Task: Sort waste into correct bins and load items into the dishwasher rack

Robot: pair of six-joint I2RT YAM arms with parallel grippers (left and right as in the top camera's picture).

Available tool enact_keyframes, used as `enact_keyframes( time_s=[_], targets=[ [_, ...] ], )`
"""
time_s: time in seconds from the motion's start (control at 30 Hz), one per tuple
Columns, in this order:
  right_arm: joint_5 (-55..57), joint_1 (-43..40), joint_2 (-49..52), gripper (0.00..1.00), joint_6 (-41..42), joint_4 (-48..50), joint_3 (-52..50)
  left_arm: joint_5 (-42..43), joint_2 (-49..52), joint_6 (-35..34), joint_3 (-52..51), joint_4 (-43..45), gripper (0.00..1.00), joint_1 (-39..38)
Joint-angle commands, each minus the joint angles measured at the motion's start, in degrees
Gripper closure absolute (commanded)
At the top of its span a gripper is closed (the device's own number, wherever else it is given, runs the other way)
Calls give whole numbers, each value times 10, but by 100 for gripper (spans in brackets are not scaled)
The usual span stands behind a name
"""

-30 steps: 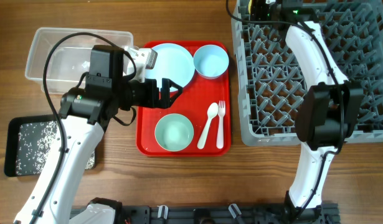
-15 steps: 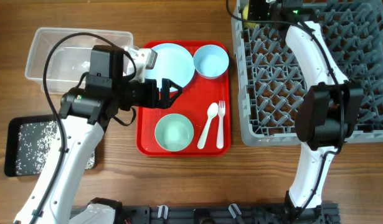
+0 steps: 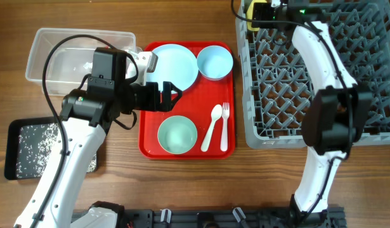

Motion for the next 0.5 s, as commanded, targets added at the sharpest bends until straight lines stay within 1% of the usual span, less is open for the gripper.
enact_keyframes(
  time_s=[0.0, 0.13, 0.27, 0.4, 0.47],
  targets=[
    [-28, 3, -123, 11, 8, -38, 13, -28, -7, 14, 7, -5, 0, -3],
    [-95, 3, -185, 10, 5, -88, 13, -29, -7, 14, 7, -9, 0, -3],
    [-163, 5, -226, 15, 0, -156, 13, -31, -7, 14, 7, -35, 0, -3],
    [-180, 23, -250, 15, -11, -218, 13, -36, -11, 12, 7, -48, 0, -1],
    [-180, 54, -261, 16, -23, -253, 13, -39, -33, 9, 7, -47, 0, 12]
  ],
)
